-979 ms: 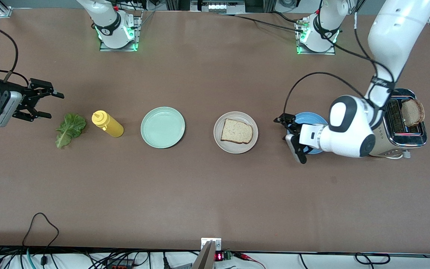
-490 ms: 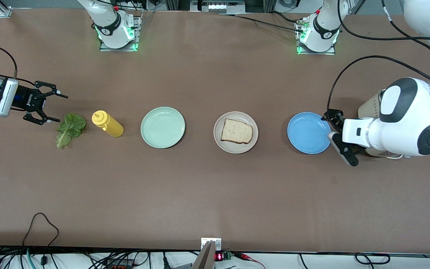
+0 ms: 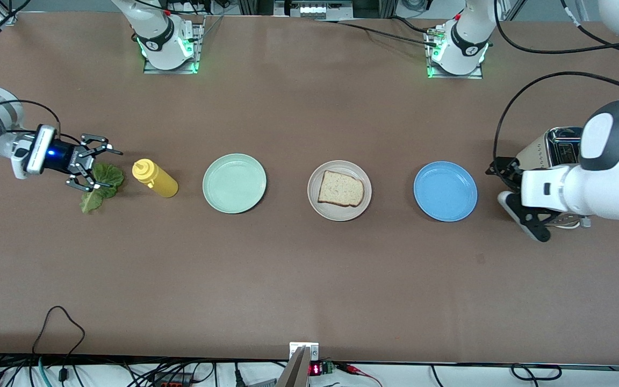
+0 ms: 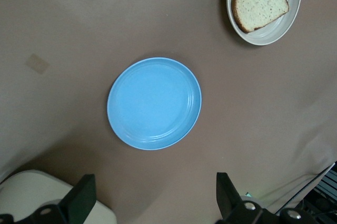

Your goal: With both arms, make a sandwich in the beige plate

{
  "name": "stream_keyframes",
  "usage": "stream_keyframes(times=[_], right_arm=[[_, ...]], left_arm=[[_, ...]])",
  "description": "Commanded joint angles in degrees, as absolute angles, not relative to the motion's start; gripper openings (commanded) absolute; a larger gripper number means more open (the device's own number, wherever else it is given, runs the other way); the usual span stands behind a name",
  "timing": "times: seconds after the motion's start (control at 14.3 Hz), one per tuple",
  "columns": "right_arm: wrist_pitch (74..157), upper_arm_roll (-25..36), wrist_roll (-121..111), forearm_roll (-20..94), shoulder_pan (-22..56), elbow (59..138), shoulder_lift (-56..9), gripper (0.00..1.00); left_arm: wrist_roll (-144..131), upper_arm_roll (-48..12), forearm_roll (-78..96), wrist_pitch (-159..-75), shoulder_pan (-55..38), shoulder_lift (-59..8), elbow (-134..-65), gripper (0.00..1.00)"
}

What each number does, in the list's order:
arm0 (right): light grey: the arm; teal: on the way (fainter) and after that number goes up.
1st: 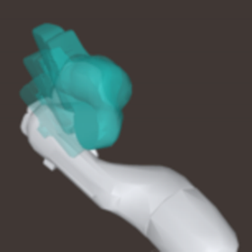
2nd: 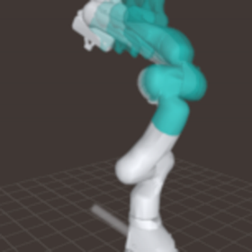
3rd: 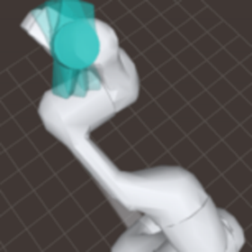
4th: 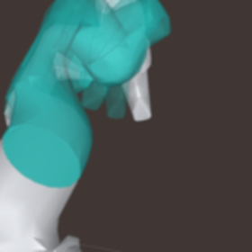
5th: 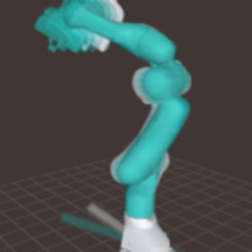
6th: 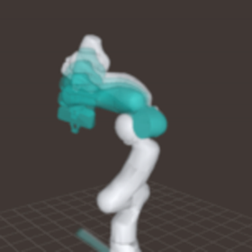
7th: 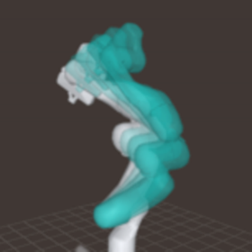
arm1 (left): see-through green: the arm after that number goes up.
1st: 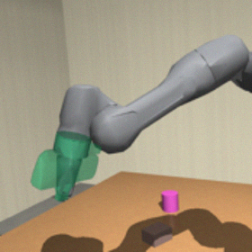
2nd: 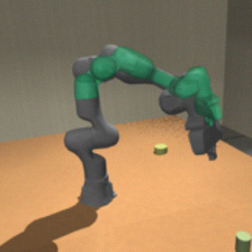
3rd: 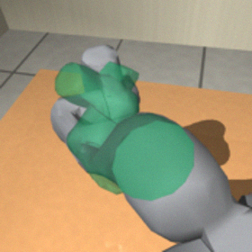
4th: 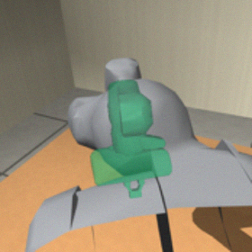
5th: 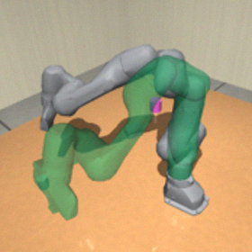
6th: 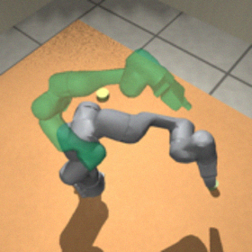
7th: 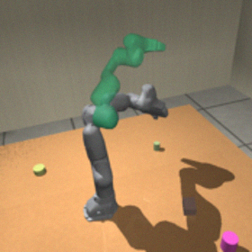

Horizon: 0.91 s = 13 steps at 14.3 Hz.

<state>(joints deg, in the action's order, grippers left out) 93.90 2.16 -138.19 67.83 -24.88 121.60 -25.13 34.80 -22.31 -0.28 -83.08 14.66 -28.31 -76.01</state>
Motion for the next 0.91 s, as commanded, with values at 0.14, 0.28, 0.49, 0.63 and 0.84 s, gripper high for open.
stream_keyframes(times=[0.14,0.28,0.49,0.63,0.84], right_arm=[[89.74,1.23,-152.37,73.2,-25.84,120.32,-32.41,1.0],[88.07,1.14,-155.73,74.61,-25.58,119.27,-35.06,1.0],[87.98,0.62,-158.72,75.58,-25.49,117.95,-38.4,1.0],[87.98,0.62,-160.65,76.9,-24.96,117.34,-40.24,1.0],[87.98,0.62,-163.03,79.27,-23.38,116.81,-42.88,1.0]], left_arm=[[30.33,-22.76,-6.66,-81.74,15.03,-24.53,-74.27,1.0],[30.15,-22.68,-7.47,-81.39,15.03,-23.03,-74.27,1.0],[30.15,-22.94,-9.22,-77.79,14.68,-22.59,-73.83,1.0],[30.15,-23.03,-9.67,-75.6,14.42,-22.67,-71.03,1.0],[27.44,-19.28,-9.41,-75.06,11.53,-19.97,-71.36,1.0]])
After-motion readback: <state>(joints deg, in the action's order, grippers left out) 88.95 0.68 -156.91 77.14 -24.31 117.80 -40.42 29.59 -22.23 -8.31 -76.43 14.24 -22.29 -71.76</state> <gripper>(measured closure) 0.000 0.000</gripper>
